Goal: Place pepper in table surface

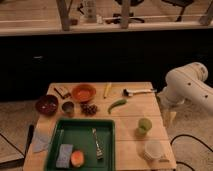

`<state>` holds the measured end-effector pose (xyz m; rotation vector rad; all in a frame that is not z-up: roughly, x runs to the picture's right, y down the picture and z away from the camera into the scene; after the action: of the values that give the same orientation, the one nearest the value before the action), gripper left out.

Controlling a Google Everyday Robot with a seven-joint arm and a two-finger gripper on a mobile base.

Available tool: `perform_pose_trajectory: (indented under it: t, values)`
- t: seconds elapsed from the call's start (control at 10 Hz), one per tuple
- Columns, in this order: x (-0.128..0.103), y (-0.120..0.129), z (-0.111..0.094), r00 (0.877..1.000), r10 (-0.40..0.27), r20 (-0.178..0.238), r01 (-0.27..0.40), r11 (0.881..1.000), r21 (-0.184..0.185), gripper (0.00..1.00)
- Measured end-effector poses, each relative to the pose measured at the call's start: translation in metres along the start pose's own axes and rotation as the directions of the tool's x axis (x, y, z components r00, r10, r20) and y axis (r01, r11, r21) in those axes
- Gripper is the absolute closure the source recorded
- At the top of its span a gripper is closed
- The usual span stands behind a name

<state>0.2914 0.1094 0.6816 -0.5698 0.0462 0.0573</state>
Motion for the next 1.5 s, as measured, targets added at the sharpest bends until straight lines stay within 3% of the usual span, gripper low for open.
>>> perform_pose_trajectory:
  t: [1.3, 1.5]
  values:
    - [0.0, 0.0, 0.0, 1.0, 0.0, 0.0, 0.0, 1.0, 0.0, 0.12]
    - [-0.0008, -0.001, 0.002, 1.0, -0.005, 0.001, 0.005, 1.0, 0.005, 0.19]
